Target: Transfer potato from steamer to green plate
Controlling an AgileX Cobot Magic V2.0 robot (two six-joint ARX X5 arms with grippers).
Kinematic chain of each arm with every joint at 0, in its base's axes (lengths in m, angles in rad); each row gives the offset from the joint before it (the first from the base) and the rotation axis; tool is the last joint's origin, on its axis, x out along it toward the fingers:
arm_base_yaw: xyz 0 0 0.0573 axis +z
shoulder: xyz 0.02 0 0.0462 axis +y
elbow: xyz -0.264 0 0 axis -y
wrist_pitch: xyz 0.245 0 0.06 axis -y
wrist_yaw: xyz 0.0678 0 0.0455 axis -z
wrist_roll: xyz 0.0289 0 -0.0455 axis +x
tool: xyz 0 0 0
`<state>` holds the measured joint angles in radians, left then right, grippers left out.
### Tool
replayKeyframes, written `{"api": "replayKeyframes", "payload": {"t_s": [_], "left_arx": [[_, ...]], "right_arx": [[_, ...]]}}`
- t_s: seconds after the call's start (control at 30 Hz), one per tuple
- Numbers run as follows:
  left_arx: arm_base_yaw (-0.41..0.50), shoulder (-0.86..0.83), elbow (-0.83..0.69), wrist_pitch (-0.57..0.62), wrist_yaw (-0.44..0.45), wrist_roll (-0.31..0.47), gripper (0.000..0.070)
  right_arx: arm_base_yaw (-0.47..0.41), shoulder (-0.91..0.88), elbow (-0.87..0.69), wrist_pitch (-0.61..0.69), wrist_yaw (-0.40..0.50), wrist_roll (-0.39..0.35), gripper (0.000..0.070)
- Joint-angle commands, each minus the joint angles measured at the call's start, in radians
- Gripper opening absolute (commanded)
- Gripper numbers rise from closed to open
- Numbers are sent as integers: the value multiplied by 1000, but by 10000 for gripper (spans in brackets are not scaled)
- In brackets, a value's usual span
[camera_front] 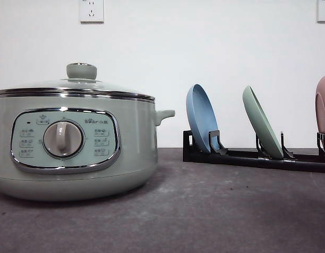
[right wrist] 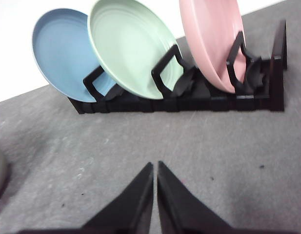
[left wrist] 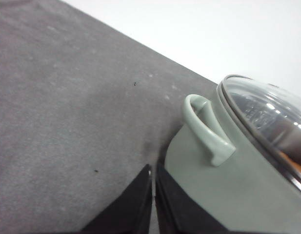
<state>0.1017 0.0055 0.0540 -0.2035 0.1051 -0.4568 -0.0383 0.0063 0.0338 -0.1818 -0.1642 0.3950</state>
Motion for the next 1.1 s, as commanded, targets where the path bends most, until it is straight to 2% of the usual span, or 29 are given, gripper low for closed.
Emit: {"api": "replayKeyframes", "payload": {"t_s": [0.0, 0.37, 0.53, 0.7, 0.9, 1.07], "left_arx": [[3, 0, 37, 12, 4, -20, 3], [3, 70, 243, -8, 30, -12, 4], [3, 182, 382, -61, 92, 69, 4], [3, 324, 534, -135, 183, 161, 4], [3, 502, 716, -258, 344, 286, 3], [-11, 624, 847, -368, 440, 368, 3]], "right_arx": [[2, -2, 36, 13, -3, 19, 0], [2, 35, 245, 11, 5, -13, 0], [2, 122, 373, -11, 4, -73, 0], [2, 247, 516, -87, -13, -143, 0], [2, 417, 686, -240, -123, -250, 0], [3, 567, 834, -399, -208, -350, 0]]}}
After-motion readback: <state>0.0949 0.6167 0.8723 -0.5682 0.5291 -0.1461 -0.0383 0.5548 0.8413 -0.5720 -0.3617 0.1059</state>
